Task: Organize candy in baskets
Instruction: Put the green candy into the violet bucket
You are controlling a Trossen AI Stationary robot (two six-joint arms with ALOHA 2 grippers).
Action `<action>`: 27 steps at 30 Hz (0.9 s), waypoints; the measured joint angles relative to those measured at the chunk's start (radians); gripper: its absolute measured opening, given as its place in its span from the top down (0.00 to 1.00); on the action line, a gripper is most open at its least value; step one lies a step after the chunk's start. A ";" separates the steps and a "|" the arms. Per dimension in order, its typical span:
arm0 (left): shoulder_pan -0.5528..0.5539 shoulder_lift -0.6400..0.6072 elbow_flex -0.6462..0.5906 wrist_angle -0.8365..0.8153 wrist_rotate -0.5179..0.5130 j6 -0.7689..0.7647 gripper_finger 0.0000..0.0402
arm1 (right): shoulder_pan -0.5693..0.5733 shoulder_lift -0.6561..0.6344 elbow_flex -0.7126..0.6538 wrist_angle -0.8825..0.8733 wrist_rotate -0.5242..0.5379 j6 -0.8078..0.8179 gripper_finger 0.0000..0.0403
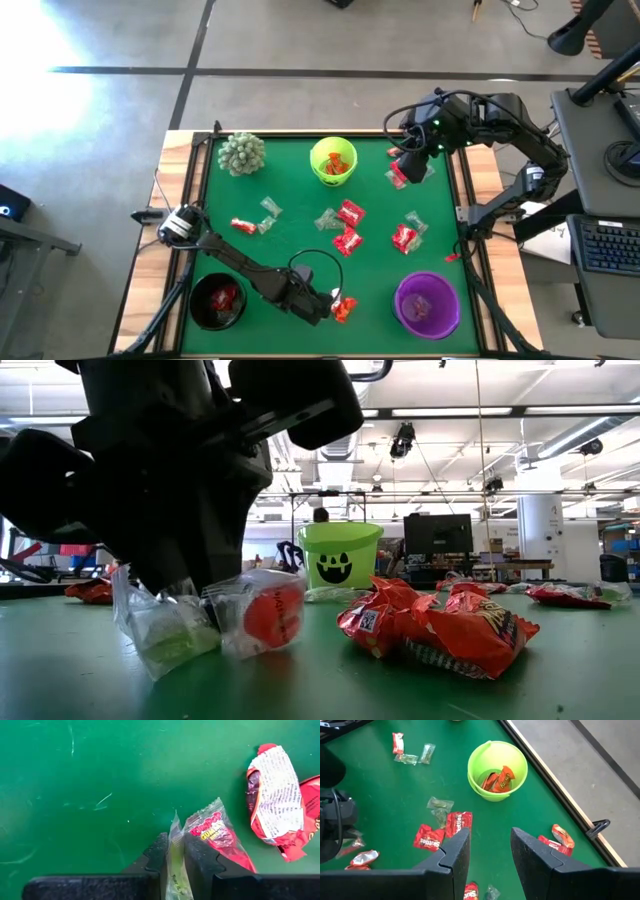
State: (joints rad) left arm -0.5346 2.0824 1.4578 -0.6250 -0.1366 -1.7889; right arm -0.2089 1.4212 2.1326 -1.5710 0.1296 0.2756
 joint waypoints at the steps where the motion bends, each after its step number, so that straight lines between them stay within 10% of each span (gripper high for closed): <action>1: 0.000 -0.001 0.000 0.000 0.000 0.001 0.91 | 0.000 0.000 0.000 0.000 0.000 0.000 0.67; 27: -0.006 -0.086 0.002 0.010 -0.006 0.176 0.91 | 0.000 0.001 0.000 0.000 0.001 0.001 0.67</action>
State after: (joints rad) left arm -0.5404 1.9963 1.4593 -0.6153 -0.1429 -1.6133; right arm -0.2089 1.4220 2.1330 -1.5707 0.1307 0.2764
